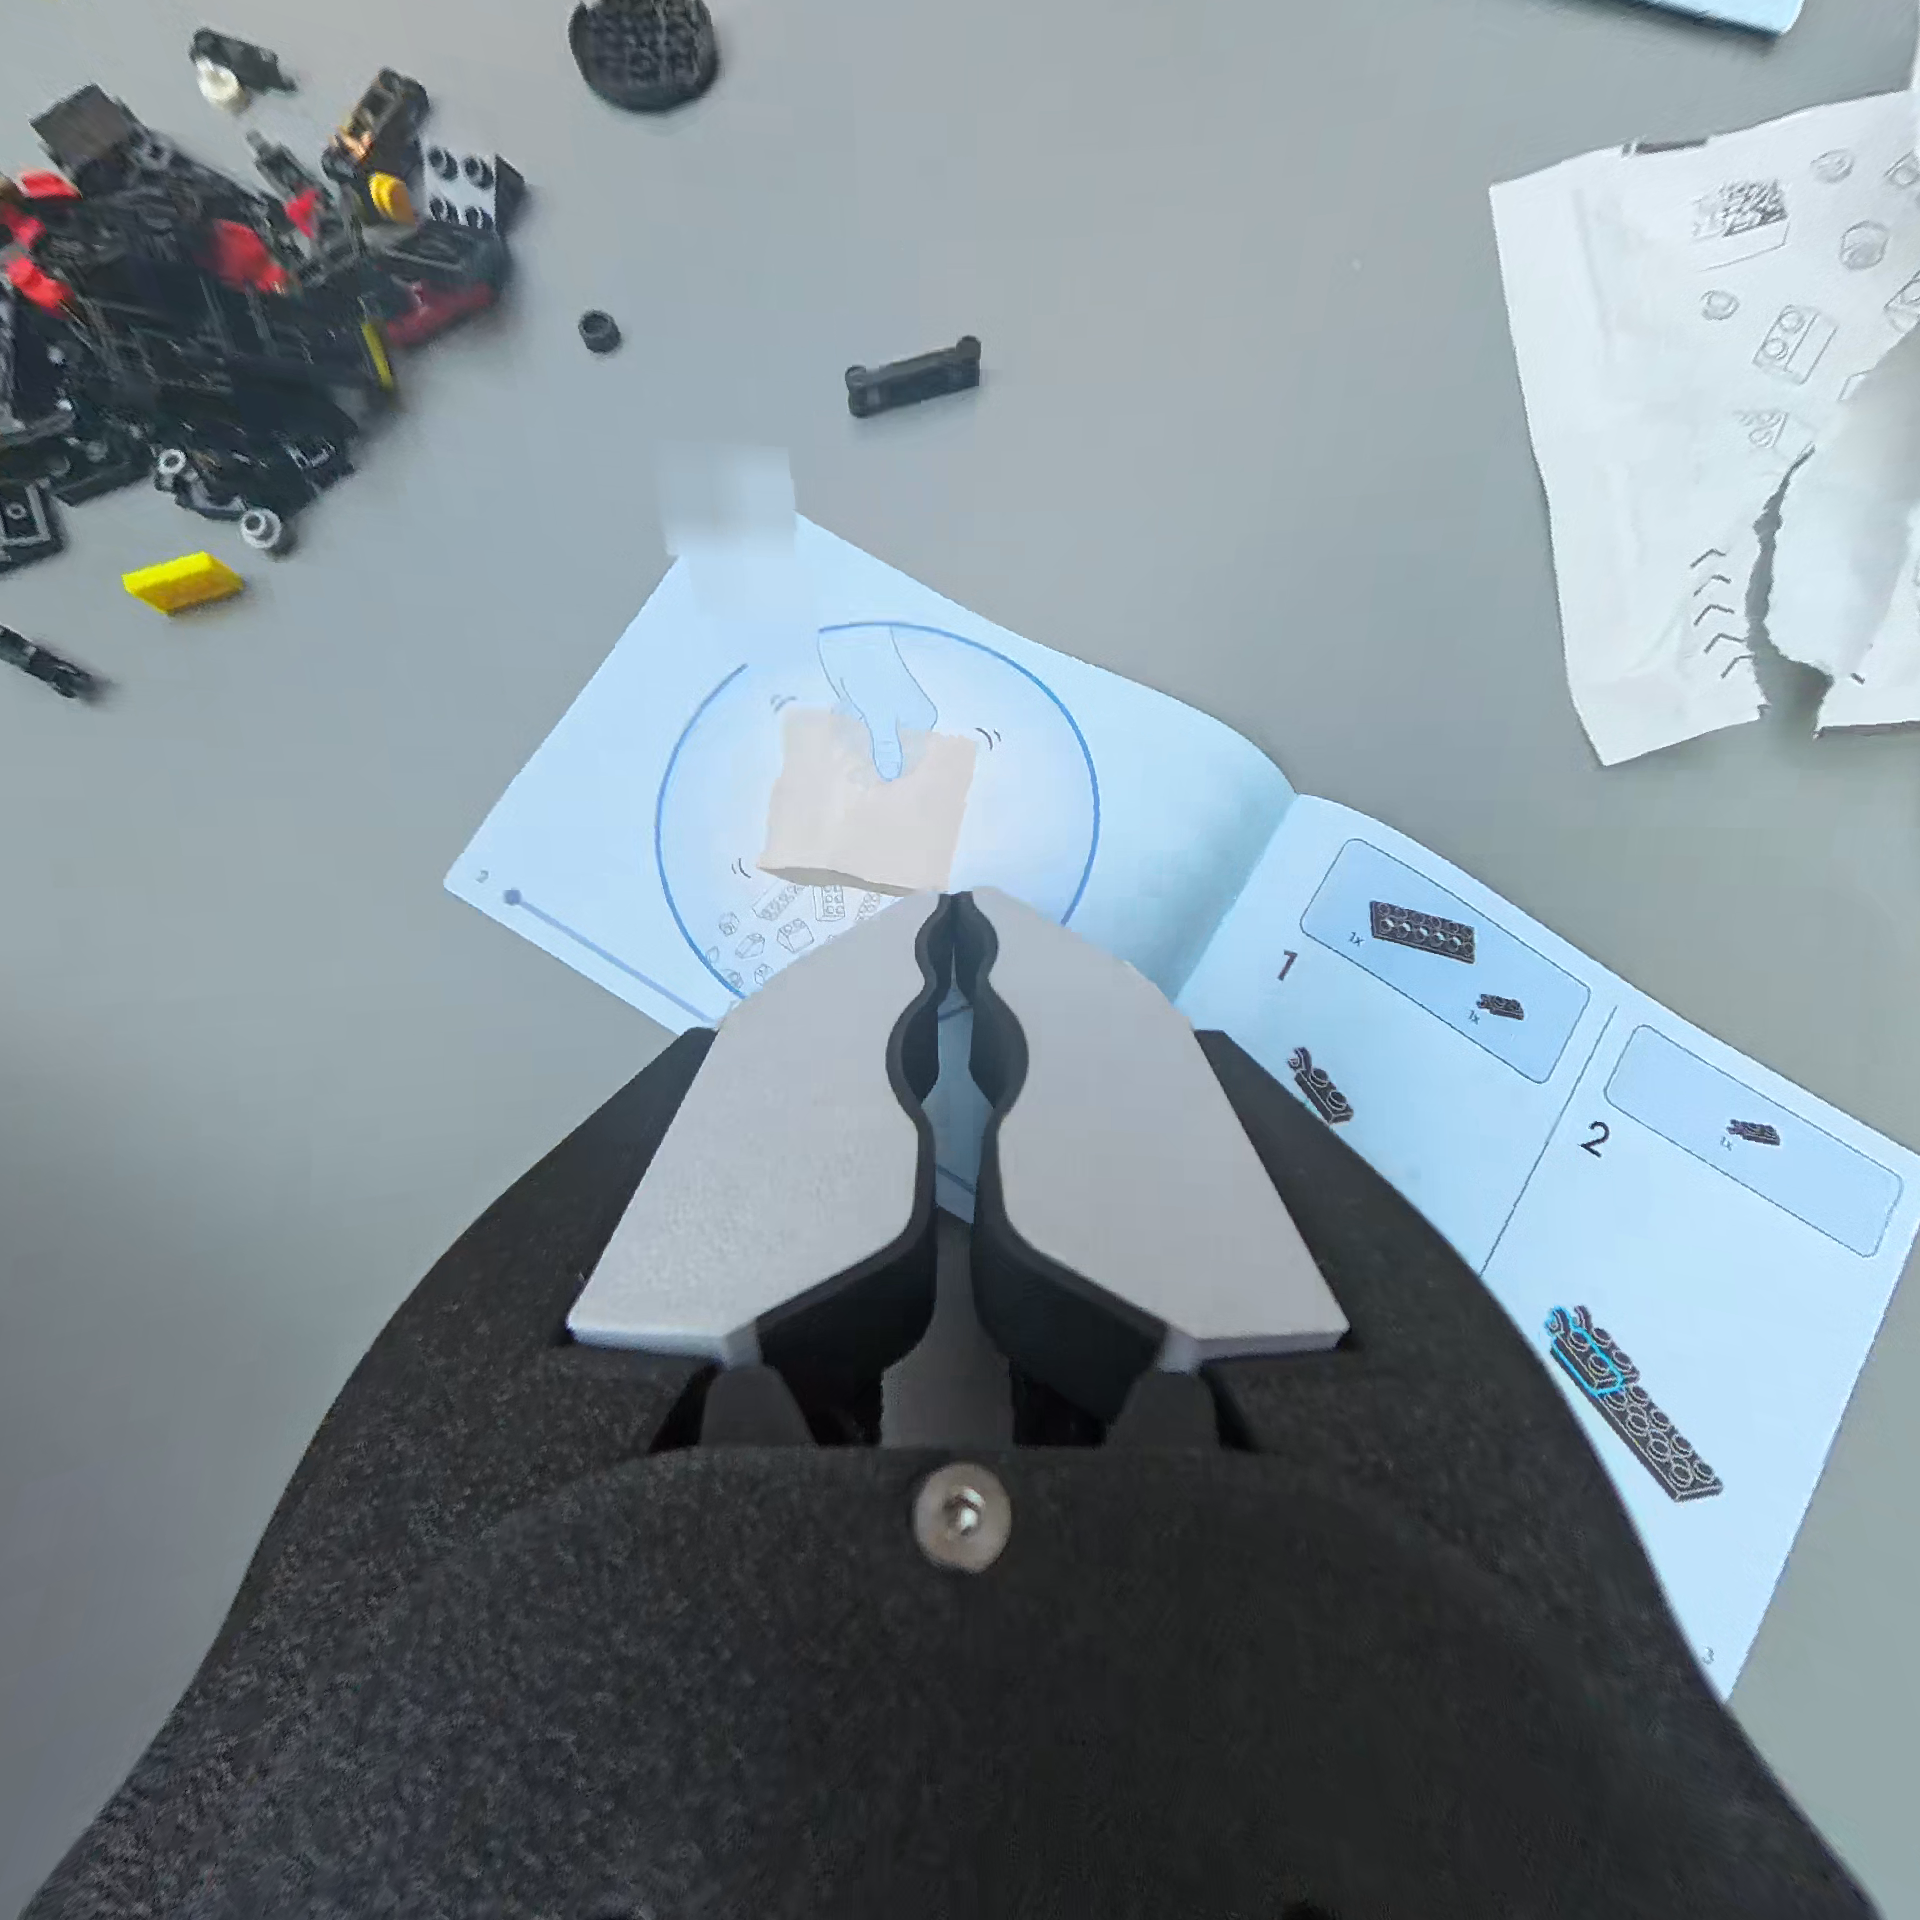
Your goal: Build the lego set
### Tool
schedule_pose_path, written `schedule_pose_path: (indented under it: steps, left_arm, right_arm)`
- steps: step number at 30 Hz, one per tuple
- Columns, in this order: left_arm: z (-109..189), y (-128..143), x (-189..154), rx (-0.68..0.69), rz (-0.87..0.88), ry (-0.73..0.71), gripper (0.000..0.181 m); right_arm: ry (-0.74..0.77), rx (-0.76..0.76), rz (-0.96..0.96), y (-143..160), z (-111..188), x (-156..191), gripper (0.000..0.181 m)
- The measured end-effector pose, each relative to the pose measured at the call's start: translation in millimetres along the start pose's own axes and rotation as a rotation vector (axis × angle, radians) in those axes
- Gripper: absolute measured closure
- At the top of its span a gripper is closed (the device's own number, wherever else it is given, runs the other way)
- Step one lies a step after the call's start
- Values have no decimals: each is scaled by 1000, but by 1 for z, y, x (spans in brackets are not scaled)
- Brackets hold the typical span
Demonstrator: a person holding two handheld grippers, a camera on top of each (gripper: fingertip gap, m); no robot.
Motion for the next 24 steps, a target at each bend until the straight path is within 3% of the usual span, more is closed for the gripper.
schedule_pose_path:
  steps: [1,5,10,11,14,17,20,24]
  left_arm:
    - [0,-1,0,1,-1,0,151]
    - [-2,-5,-7,0,-11,8,151]
    - [-7,-7,-15,33,-30,12,151]
    - [-8,-8,-17,28,-23,13,151]
    - [-10,-13,-23,-15,1,6,151]
    - [-13,-17,-31,-113,42,10,151]
    - [-19,-16,-39,-215,109,57,151]
    - [-26,-12,-44,-234,219,153,151]
  right_arm:
    - [26,-72,-7,-2,9,3,181]
    - [126,-497,-14,3,79,9,179]
    - [175,-376,-21,40,108,-5,171]
    - [202,-432,-2,44,115,-7,171]
    - [384,-852,47,50,159,-8,170]
    - [459,-1102,32,55,194,-16,167]
    - [409,-1152,14,56,203,-30,163]
    - [293,-1139,-41,56,193,-43,157]
Point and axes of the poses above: each gripper's, where its closed fingertips meet, z back along the fingers, y out of its underside, x = y × z across the jaws, the point moved 9 cm from there along z, back along the fingers, and after that the axes turned 3 degrees about z, right-handed, at the moved point
